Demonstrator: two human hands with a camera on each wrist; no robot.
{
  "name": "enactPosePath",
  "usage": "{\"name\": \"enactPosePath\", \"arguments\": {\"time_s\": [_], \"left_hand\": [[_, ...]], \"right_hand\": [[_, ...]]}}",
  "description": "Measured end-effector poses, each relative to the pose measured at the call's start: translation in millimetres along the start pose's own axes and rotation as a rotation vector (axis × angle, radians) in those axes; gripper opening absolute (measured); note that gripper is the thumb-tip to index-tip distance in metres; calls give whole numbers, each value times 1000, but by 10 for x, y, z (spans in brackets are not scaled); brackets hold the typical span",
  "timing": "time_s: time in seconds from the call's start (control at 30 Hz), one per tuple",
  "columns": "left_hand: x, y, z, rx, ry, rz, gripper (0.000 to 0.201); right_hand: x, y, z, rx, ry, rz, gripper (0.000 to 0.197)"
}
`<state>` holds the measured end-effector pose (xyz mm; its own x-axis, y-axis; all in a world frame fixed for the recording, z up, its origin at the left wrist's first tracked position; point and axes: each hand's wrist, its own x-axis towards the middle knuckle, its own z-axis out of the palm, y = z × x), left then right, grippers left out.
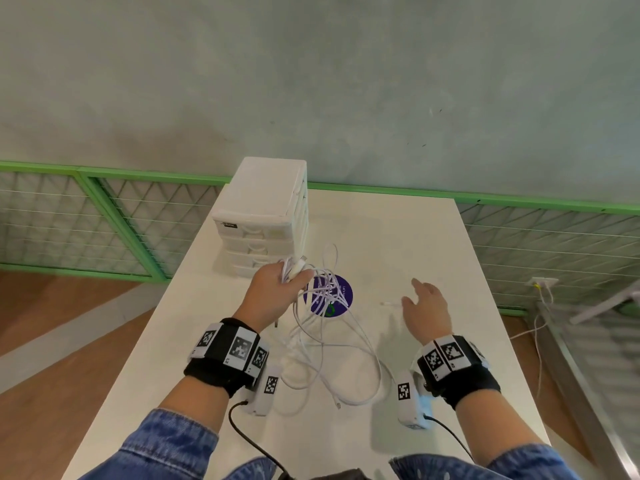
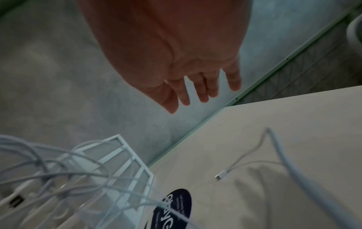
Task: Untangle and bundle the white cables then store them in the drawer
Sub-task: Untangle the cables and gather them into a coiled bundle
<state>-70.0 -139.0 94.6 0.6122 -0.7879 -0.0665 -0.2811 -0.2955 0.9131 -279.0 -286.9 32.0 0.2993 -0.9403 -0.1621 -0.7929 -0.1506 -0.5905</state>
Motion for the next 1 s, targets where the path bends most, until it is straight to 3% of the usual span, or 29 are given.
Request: {"name": "enactPosePath", "arguments": {"time_s": [0.13, 0.23, 0.3, 0.37, 0.47, 0.6, 0.7, 0.83, 0.93, 1.0], "left_hand": [[-41, 140, -40, -72, -56, 53, 32], [-46, 222, -114, -152, -44, 84, 35], [-49, 270, -137, -206, -44, 92, 35], [-56, 311, -143, -220, -49, 106, 35], [-76, 348, -141, -256, -54, 100, 34], [-105, 390, -101, -315, -97, 74, 32], [-64, 382, -131, -190, -52, 96, 26], [9, 323, -250, 85, 52, 127, 23], [-18, 315, -232, 143, 56, 108, 26], [-25, 310, -200, 135, 73, 107, 28]], "right_hand": [[-112, -188, 33, 175, -97, -219, 36], [-222, -338, 67, 298, -183, -315, 44], [-253, -401, 121, 341, -184, -367, 42], [-236, -420, 186, 319, -121, -392, 28], [-219, -479, 156, 372, -30, -365, 24], [-235, -633, 52, 601, -186, -362, 44], [-181, -572, 46, 468, -141, -356, 26], [-75, -317, -45, 409, -57, -244, 21], [-38, -222, -87, 375, -8, -174, 6], [-25, -206, -85, 360, 20, -110, 11]]}}
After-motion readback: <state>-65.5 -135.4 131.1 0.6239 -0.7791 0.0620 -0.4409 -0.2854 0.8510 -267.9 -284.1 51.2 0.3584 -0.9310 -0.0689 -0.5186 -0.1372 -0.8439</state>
